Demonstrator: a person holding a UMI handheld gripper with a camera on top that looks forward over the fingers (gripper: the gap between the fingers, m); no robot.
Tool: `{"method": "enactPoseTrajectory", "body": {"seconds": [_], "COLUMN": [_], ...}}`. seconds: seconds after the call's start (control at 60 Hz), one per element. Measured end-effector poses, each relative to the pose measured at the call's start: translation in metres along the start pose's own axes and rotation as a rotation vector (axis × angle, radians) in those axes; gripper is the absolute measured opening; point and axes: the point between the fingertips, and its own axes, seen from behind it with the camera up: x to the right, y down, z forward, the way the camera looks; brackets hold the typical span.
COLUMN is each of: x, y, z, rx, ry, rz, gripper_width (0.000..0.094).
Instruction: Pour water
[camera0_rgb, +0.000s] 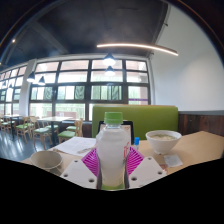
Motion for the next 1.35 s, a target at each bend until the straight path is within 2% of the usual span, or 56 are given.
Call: {"method": "enactPoseTrajectory", "body": {"seconds": [0.083,0.1,0.133,0.4,0.483,0.55,0.6,0.65,0.683,0.767,0.95,1.183,1.35], "x": [-0.008,0.002,-0.008,0.0,-0.003,-0.002,0.0,-0.003,-0.009,-0.012,-0.003,-0.034,-0.037], "y": [0.017,0.026,0.02,0.021,0.021,0.02,0.026,0.033,0.029,0.017,-0.021,-0.039,-0.04], "z": [0.005,0.028,0.0,0.004,0.0,-0.001,-0.002,-0.008,-0.013,-0.037,-0.113,-0.235,-0.273], "rx": [-0.055,-0.069,-0.017,-0.023,-0.015,-0.012,-0.048,-0.095,-0.091,-0.077,-0.055,-0.058,-0.032], "ry": [-0.021,-0.029,-0.023,0.003,0.011,0.021,0.031,0.019,-0.005,0.001,0.113,0.085,0.103], "rz": [0.03,0.028,0.022,0.009,0.012,0.008,0.006,0.02,0.038,0.061,0.018,0.054,0.093], "gripper_width": [0.0304,0.0311,0.0317,0.0322,0.0374,0.0487,0.0588,0.0753,0.0849,0.0819,0.0821,0.0823,0.0821]}}
